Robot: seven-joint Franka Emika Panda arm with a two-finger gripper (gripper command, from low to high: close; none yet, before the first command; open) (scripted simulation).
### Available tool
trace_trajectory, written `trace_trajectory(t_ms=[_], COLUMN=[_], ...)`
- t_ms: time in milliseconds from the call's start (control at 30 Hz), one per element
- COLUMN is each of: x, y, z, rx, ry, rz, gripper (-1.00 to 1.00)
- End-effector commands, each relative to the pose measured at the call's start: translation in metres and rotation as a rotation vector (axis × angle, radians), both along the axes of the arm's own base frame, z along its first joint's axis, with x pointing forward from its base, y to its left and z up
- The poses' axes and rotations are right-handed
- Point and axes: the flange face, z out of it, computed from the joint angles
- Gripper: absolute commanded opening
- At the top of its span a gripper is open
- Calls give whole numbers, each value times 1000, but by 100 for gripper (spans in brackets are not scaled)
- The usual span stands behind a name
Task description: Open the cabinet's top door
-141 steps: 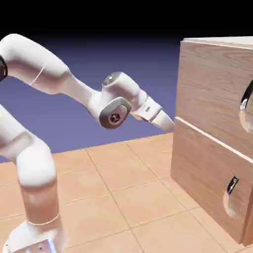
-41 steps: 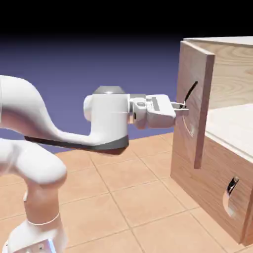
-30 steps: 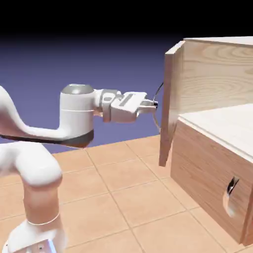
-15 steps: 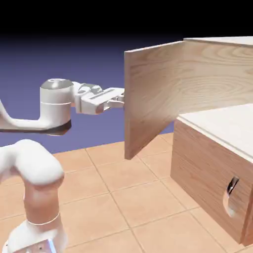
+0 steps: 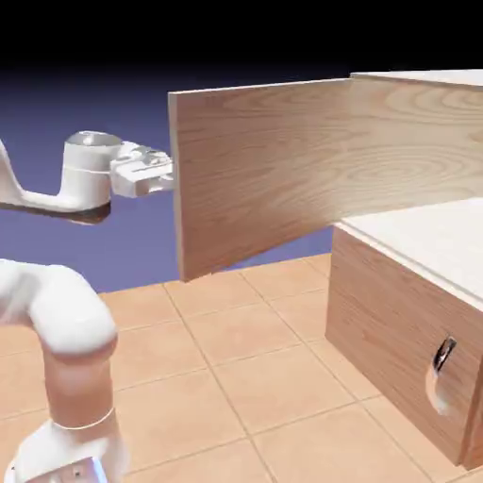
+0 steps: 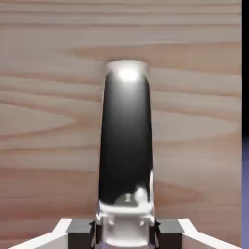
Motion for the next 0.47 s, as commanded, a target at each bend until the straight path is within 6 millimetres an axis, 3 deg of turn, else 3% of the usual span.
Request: trace_trajectory(t_ms=[0, 200, 433], x=[0, 7, 19], y=[10, 65, 113], z=[0, 0, 0], rx=[0, 0, 0], ry=[0, 0, 0], rz=[-25, -153, -268], gripper=[-100, -100, -100])
